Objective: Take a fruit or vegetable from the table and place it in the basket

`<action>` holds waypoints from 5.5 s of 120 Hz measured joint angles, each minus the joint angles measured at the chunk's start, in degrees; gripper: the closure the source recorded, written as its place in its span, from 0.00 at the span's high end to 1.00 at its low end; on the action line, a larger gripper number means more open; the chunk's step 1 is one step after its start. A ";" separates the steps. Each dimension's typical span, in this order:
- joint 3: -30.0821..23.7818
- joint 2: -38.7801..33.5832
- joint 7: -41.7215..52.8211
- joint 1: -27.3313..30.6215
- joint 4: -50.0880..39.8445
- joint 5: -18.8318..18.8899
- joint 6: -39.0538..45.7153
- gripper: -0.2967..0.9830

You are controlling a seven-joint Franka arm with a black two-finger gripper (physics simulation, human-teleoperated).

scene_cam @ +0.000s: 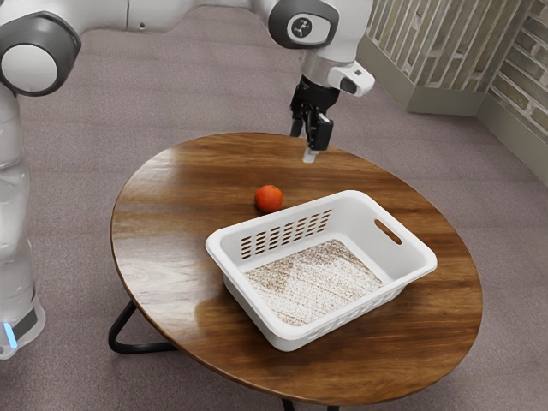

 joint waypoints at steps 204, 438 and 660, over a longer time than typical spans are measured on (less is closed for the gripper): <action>7.15 8.80 3.47 6.82 3.45 0.12 3.42 0.77; 1.90 7.70 0.23 6.31 -12.76 -1.71 12.17 0.77; 2.21 1.52 0.02 6.46 -15.66 -2.30 14.23 0.51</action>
